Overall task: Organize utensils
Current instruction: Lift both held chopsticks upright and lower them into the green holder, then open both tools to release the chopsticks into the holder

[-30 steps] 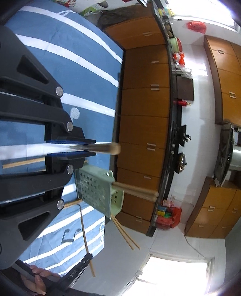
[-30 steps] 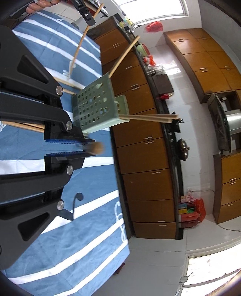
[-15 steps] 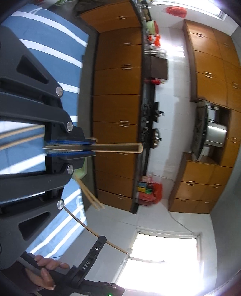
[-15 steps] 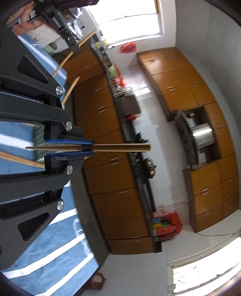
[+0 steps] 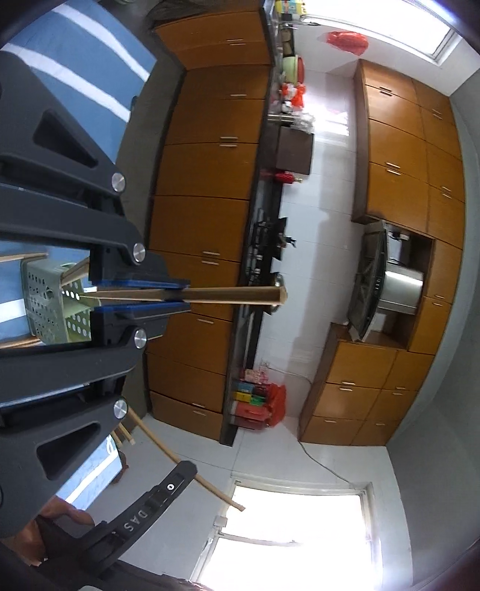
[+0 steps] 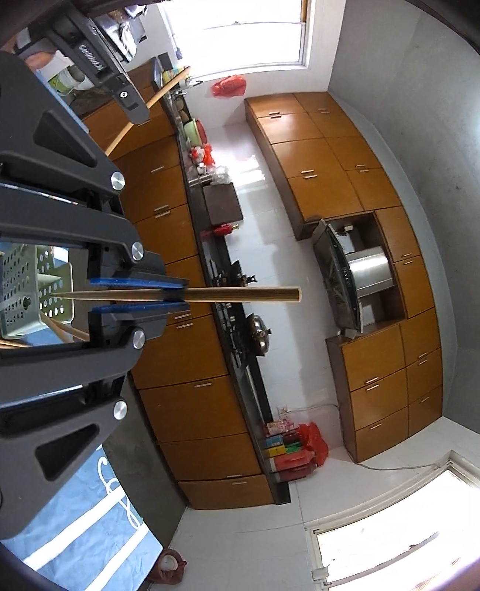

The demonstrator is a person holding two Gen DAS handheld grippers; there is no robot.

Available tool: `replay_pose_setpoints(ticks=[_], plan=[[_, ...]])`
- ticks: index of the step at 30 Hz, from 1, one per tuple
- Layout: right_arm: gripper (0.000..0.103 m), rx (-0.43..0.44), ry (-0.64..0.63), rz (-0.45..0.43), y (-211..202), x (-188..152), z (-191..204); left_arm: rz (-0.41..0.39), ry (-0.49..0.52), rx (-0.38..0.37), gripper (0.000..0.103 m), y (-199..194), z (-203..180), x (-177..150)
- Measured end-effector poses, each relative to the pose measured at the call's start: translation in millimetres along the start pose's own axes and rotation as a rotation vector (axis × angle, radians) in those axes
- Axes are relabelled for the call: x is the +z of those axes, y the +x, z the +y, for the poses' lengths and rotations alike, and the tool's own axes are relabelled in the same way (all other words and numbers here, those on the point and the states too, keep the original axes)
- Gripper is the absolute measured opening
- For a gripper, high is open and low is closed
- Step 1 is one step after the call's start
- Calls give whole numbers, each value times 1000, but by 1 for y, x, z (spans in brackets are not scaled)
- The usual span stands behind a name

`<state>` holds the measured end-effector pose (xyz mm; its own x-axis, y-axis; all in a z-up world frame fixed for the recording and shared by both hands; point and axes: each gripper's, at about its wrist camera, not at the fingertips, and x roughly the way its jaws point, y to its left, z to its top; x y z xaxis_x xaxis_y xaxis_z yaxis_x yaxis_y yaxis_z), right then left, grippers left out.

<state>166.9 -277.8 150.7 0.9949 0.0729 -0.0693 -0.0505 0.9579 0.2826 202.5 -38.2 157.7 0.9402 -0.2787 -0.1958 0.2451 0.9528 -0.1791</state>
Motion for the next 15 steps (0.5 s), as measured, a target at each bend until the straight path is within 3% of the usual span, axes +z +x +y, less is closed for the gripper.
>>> replay_pose_setpoints(ticks=[9, 15], plan=[[8, 8, -18, 132, 27, -33, 1, 102, -31, -5, 8, 30, 17, -26], [13, 18, -18, 159, 22, -34, 2, 98, -35, -6, 10, 23, 19, -26]])
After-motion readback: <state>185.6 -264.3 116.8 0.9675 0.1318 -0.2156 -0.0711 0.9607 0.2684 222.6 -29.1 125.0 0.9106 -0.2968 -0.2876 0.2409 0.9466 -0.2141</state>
